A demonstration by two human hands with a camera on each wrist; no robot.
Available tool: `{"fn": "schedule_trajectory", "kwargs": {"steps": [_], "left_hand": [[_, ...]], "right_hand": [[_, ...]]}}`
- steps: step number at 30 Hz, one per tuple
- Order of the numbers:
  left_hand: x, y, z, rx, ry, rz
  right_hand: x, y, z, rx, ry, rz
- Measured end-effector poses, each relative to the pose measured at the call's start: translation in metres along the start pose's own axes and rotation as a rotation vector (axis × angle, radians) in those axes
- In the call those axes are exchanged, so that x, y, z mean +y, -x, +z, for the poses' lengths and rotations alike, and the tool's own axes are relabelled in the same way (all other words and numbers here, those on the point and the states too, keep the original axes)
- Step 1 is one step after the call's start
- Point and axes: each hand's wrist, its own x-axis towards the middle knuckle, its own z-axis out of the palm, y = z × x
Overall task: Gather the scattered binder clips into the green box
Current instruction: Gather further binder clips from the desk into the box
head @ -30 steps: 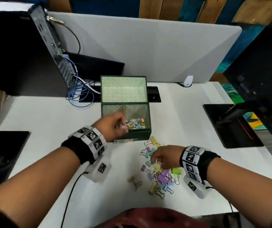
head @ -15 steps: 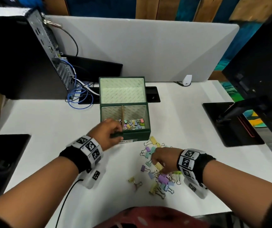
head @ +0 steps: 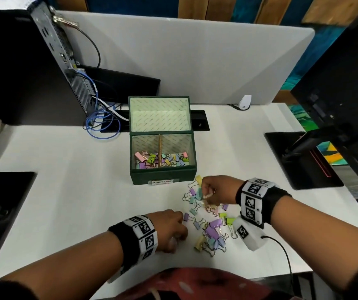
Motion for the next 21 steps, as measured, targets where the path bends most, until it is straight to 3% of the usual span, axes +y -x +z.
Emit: {"fn": "schedule_trajectory", "kwargs": {"steps": [8, 13, 17, 21], "left_hand": [[-0.009, -0.002, 0.008, 0.117, -0.029, -0.01], [-0.014, 0.002, 0.011, 0.07, -0.016, -0.086], [-0.019, 0.008, 0.013, 0.085, 0.013, -0.146], [-0.024, 0.011, 0.015, 0.103, 0.058, -0.207]], "right_hand": [[-0.057, -0.01, -0.051, 0.175, -0.436, -0.092], [-0.103, -0.028, -0.06, 0.21, -0.55, -0.165], [-0.113, -0.037, -0.055, 0.238, -0.473, -0.16], [-0.084, -0.025, -0.044, 0.25, -0.308, -0.141]]}}
